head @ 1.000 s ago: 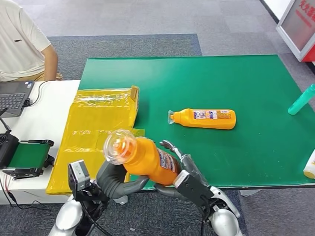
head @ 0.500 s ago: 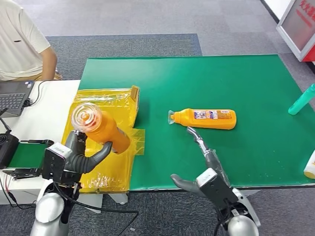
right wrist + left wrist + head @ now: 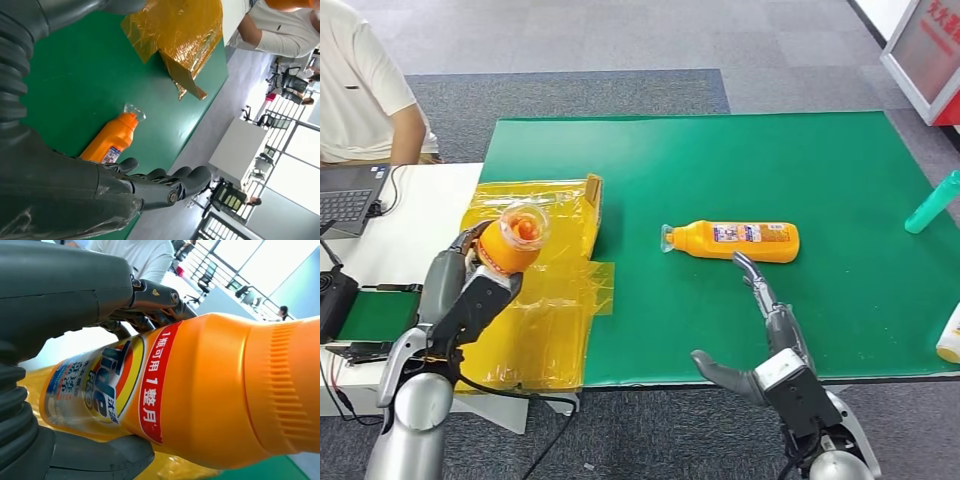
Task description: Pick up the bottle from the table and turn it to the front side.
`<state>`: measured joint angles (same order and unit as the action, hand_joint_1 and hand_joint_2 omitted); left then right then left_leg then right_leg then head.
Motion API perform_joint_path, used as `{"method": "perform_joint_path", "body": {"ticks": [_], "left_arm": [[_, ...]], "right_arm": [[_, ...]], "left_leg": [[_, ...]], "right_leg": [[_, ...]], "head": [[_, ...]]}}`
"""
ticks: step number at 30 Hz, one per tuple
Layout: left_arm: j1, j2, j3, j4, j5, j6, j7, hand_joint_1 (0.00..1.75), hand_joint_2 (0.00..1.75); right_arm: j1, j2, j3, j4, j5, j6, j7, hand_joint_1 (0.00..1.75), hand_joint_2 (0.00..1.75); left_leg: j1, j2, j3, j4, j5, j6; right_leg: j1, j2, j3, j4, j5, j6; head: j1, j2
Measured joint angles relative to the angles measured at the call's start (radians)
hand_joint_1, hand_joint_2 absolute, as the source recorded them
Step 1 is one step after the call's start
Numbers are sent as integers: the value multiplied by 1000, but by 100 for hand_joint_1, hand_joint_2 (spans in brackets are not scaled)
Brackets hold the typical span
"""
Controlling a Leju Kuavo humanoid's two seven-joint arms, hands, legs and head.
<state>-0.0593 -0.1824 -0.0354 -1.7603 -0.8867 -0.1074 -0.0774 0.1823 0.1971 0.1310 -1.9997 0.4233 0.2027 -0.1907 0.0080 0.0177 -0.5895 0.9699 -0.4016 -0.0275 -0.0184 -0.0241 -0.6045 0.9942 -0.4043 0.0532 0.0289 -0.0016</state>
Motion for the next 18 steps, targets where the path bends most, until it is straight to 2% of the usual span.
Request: {"method": "perform_joint_path", "body": {"ticks": [6,12,18], "left_arm": [[-72,40,-2,82,-280,13,42,175,175],[-153,103,-38,164,-447,17,53,175,175],[-271,133,-95,239,-543,-38,51,175,175]], "right_arm": [[11,6,-22,-1,-4,17,-3,0,175],[19,6,-30,-19,-16,7,-63,0,175],[-10,6,-29,-39,-32,6,-35,0,175]], "left_leg": [[0,0,0,0,0,0],[0,0,-1,0,1,0],[0,0,-2,0,2,0]], "right_leg": [[0,0,0,0,0,0],[0,0,-2,0,0,0],[0,0,-2,0,2,1]], "head": [[0,0],[0,0],[0,0]]}}
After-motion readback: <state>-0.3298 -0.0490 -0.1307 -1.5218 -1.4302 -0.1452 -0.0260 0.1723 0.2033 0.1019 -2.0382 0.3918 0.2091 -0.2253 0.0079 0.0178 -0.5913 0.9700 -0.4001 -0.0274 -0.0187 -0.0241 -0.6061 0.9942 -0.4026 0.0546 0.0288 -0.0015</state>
